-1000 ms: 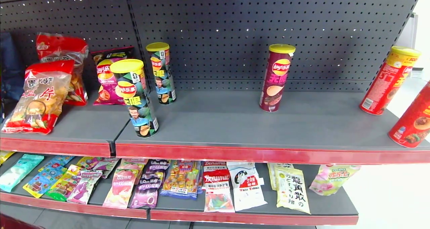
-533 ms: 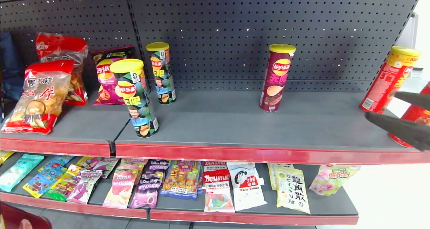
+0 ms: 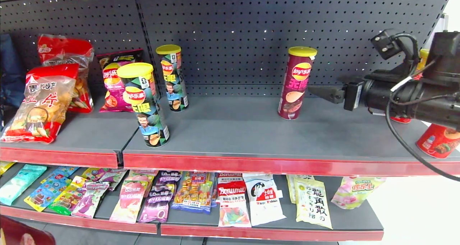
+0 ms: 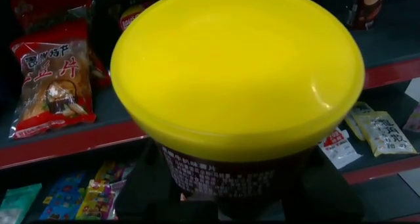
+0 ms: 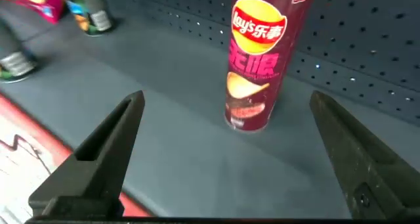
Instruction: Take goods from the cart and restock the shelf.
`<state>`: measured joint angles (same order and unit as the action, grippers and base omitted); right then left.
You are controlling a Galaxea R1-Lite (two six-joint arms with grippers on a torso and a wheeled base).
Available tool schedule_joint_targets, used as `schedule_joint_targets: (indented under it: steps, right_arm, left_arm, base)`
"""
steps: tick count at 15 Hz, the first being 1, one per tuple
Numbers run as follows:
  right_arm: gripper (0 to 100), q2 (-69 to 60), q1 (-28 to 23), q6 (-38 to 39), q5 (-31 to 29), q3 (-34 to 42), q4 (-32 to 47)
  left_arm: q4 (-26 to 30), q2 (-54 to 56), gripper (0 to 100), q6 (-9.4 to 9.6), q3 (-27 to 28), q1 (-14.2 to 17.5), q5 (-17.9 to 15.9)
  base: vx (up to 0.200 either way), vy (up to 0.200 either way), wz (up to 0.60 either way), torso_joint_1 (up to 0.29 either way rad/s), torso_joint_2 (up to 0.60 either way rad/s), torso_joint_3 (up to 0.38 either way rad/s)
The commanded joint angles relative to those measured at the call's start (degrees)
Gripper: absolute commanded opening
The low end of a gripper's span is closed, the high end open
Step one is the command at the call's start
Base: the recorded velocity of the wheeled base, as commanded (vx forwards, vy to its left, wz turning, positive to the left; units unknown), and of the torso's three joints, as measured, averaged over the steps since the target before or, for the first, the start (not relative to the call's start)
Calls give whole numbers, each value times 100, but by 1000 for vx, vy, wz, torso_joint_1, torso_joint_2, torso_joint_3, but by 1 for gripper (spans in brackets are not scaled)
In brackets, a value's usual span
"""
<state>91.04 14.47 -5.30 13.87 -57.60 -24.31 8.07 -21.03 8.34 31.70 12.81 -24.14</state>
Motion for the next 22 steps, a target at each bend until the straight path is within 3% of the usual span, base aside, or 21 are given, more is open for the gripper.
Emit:
schedule_joint_targets:
  steps: [1,7,22]
  right_arm:
    - [100,529,30,3,-51,-243,-4]
    - [100,1452,12,3,-315,-1359,-4]
    - [100,2533,65,38,-464,-2651,-4]
  left_arm:
    - [2,-33,0,1,-23,2,-3]
    - [10,-68,0,1,-85,2,-12]
    - [10,-156,0,1,-76,2,-3]
  base:
    - [0,0,0,0,0,0]
    - [0,0,0,0,0,0]
    - [0,0,0,0,0,0]
